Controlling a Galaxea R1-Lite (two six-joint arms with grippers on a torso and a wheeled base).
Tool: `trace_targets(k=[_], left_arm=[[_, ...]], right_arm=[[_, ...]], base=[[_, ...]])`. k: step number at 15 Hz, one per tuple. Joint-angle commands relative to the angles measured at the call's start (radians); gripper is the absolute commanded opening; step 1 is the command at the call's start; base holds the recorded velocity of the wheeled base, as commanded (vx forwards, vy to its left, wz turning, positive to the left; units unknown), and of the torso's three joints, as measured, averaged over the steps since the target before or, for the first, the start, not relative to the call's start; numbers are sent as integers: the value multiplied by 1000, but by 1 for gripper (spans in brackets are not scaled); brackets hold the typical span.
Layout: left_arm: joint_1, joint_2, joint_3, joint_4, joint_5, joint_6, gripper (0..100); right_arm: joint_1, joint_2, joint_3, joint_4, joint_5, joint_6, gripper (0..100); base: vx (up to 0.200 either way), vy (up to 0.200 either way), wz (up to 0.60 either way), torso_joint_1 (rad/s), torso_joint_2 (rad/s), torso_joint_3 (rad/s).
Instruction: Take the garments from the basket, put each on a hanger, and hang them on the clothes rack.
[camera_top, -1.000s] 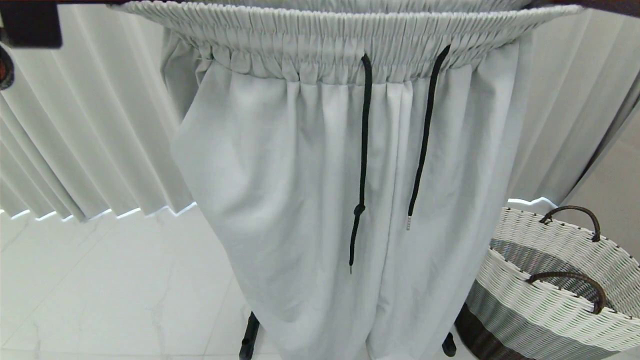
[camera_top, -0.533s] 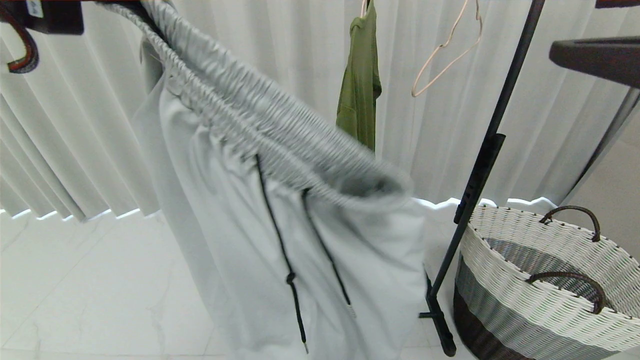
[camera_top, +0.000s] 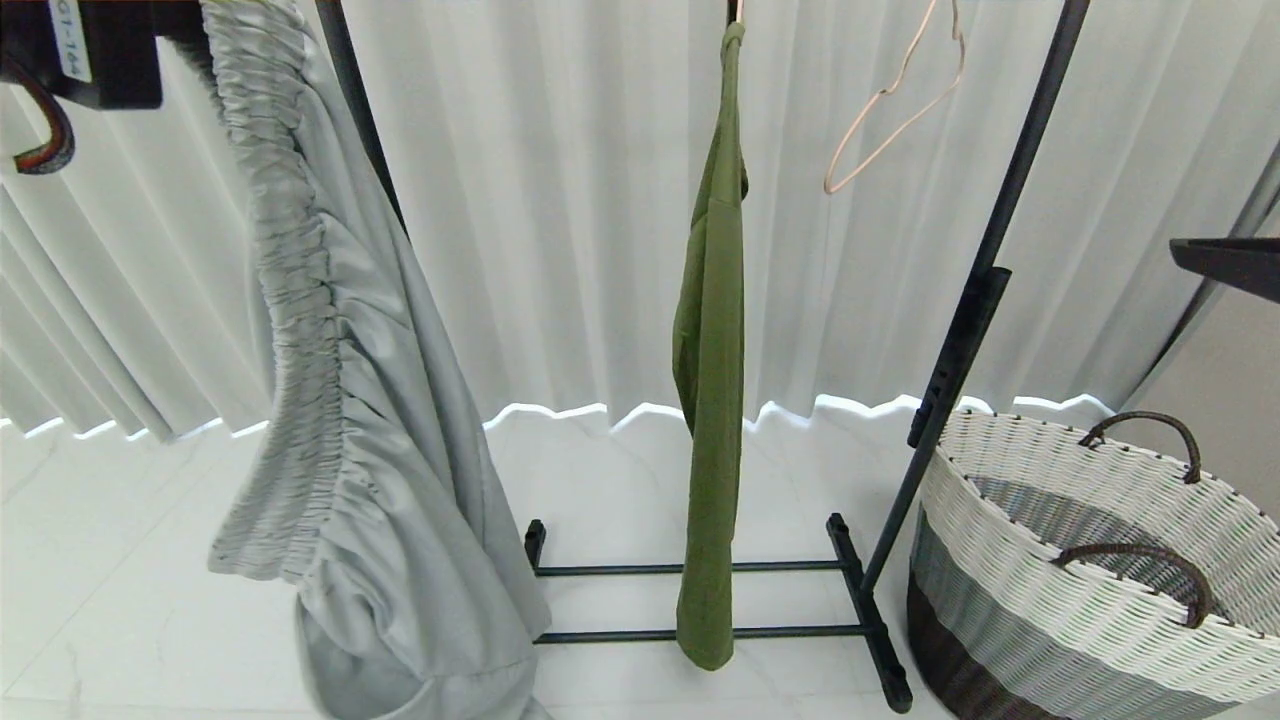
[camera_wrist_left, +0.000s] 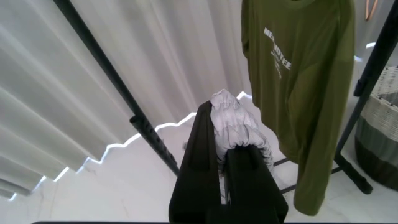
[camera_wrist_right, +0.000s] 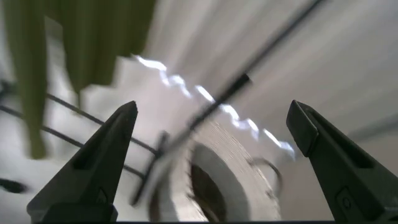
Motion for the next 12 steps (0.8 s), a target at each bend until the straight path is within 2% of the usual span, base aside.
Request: trace_targets(k=[1, 4, 7, 12], left_arm=[[0, -29, 15, -1, -1, 0, 0], [2, -37, 17, -1, 1, 9, 0], [2, -37, 17, -1, 1, 23, 0], [2, -40, 19, -1, -1, 23, 0]], right_arm=[[-96, -17, 64, -29, -9, -23, 100], [-160, -43, 101, -32, -7, -48, 100], [-160, -59, 134, -34, -9, -68, 100], [-160, -64, 133, -48, -9, -75, 100]], base=[[0, 0, 0, 0, 0, 0], [0, 0, 0, 0, 0, 0], [0, 0, 0, 0, 0, 0], [0, 0, 0, 0, 0, 0]])
